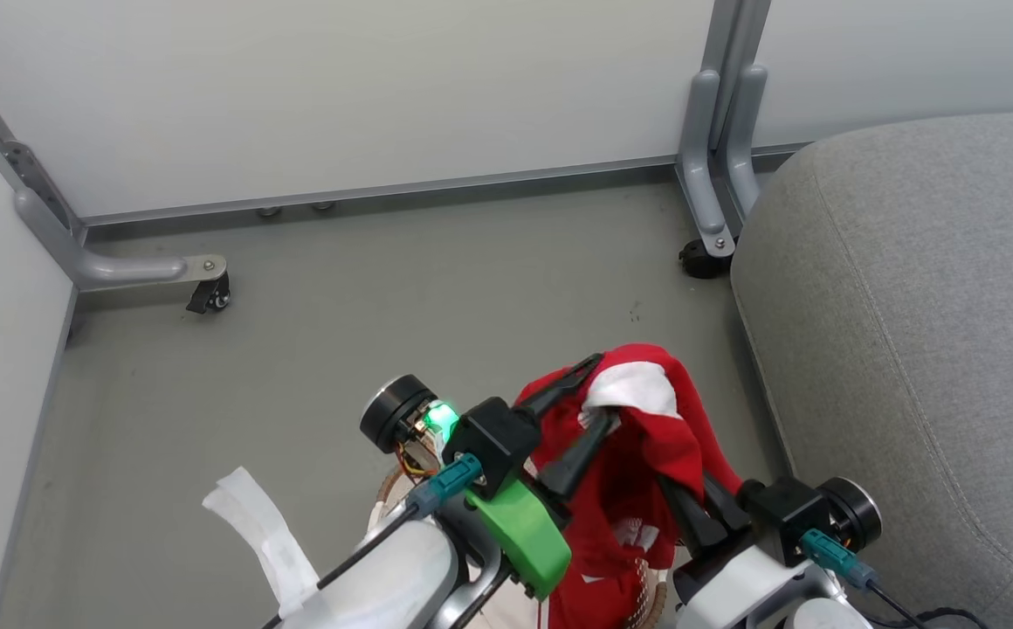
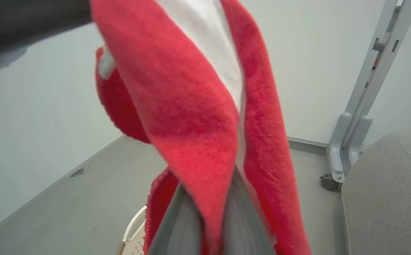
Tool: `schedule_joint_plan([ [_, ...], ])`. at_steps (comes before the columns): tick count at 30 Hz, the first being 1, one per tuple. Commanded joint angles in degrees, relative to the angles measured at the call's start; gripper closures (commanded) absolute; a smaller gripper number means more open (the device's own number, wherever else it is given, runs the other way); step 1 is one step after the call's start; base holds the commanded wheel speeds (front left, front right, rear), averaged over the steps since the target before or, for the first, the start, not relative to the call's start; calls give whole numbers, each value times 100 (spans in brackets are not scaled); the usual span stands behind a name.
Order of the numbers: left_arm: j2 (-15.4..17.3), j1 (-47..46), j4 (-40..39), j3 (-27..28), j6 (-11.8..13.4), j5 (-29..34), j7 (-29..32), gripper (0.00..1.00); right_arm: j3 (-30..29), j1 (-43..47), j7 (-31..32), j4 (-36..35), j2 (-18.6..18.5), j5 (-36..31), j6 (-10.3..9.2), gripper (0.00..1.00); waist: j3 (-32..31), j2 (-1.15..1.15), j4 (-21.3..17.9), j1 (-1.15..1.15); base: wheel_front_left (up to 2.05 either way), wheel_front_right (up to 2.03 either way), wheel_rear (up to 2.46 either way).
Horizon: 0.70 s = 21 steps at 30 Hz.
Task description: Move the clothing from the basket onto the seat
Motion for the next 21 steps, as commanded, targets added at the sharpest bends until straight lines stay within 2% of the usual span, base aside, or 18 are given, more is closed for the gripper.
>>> schedule_joint_plan([
  [1, 21, 96, -9, 2, -35, -66, 21, 0, -20, 66, -26, -27, -20, 18, -8, 100, -2, 0, -3, 0, 0, 0, 0],
  [6, 95, 85, -40, -64, -147, -157, 98, 0, -46, 72, -26, -21, -13, 15, -8, 100, -7, 0, -37, 0, 0, 0, 0],
  [21, 210, 101, -123, -127, -196, -233, 152, 0, -193, 36, -27, -56, 24, 23, -8, 100, 32, 0, -153, 0, 0, 0, 0],
])
